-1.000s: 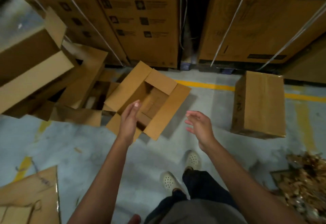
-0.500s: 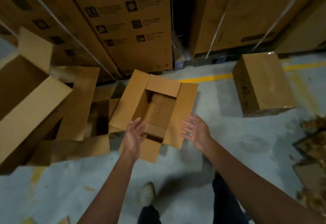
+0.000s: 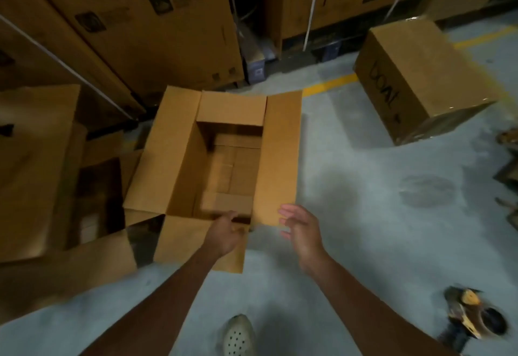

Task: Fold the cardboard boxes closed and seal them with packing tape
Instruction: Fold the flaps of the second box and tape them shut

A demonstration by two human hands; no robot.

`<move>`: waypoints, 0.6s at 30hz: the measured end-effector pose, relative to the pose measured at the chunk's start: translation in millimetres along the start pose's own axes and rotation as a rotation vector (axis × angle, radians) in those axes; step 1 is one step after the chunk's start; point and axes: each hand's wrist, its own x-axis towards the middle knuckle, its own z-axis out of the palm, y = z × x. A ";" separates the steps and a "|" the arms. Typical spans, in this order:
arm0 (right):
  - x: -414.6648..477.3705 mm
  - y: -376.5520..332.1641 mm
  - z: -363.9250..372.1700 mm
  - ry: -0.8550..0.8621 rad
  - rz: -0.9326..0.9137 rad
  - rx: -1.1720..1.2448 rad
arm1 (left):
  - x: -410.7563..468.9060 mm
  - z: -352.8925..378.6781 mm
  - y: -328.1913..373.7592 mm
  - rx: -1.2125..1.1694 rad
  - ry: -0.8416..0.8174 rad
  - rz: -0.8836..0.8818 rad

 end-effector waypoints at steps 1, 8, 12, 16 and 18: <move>20.4 24.8 0.3 -0.009 -0.080 -0.072 | 24.6 17.6 -12.7 0.161 0.011 0.048; 107.5 125.1 -3.5 -0.105 -0.307 -0.332 | 119.0 96.2 -43.0 0.740 0.073 0.116; 104.8 136.4 -22.0 -0.191 -0.315 -0.391 | 115.9 113.1 -31.4 0.746 0.210 0.118; 73.7 130.4 -54.4 -0.190 -0.301 -0.506 | 61.2 132.8 27.2 0.555 0.249 0.215; 48.2 129.5 -78.3 -0.166 -0.283 -0.502 | 21.4 150.7 58.2 0.465 0.232 0.262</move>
